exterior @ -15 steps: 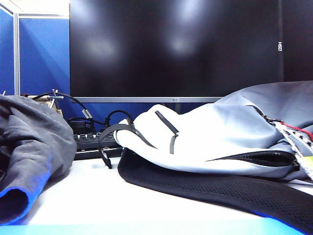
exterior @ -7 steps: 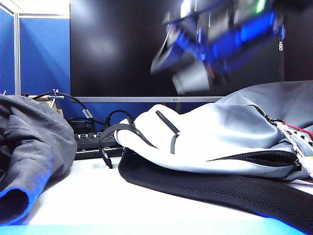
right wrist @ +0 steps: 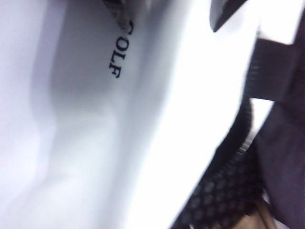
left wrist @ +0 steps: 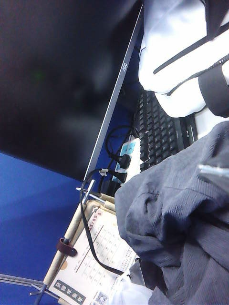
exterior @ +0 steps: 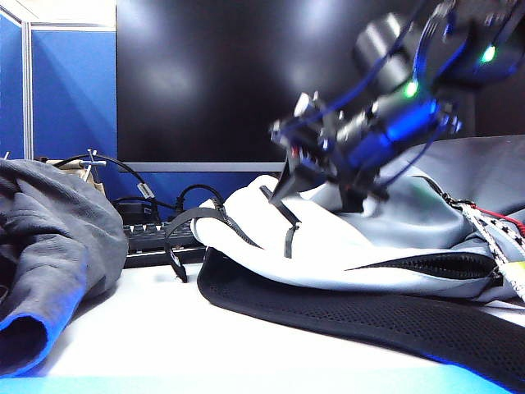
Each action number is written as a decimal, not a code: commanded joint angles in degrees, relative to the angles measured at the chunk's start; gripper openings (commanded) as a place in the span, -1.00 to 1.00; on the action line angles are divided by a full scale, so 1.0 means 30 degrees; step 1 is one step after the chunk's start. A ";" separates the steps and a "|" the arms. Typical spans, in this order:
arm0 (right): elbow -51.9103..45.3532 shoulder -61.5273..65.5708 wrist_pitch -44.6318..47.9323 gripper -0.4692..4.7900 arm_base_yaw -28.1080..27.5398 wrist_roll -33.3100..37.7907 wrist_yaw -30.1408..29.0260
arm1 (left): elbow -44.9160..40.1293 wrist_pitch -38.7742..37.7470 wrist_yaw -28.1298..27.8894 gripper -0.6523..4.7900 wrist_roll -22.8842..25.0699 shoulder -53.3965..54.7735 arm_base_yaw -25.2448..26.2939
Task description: Put the gray clothes into the backpack.
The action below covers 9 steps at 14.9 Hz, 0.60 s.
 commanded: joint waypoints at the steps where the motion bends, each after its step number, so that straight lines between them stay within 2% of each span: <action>1: 0.0051 0.1195 0.0648 -0.90 0.0036 0.0095 0.0372 | 0.0066 0.0109 -0.0036 -0.76 0.0138 0.0022 0.0007; 3: 0.0058 0.1217 0.1260 -0.85 0.0022 0.2113 0.0029 | 0.0066 0.0095 -0.0044 -0.77 0.0153 0.0022 0.0007; 6: 0.0058 0.0146 0.7257 -0.85 -0.1195 0.8692 -0.5224 | -0.0087 0.0095 -0.0022 -0.76 0.0423 0.0022 0.0007; 7: 0.0058 -0.0481 0.9726 -0.85 -0.2157 1.1482 -0.6346 | -0.0233 0.0109 0.0029 -0.64 0.0408 0.0022 0.0000; 9: 0.0058 -0.1763 1.3551 -0.85 -0.4350 1.5205 -0.6943 | -0.0561 0.0109 0.0321 -0.38 0.0415 0.0022 0.0000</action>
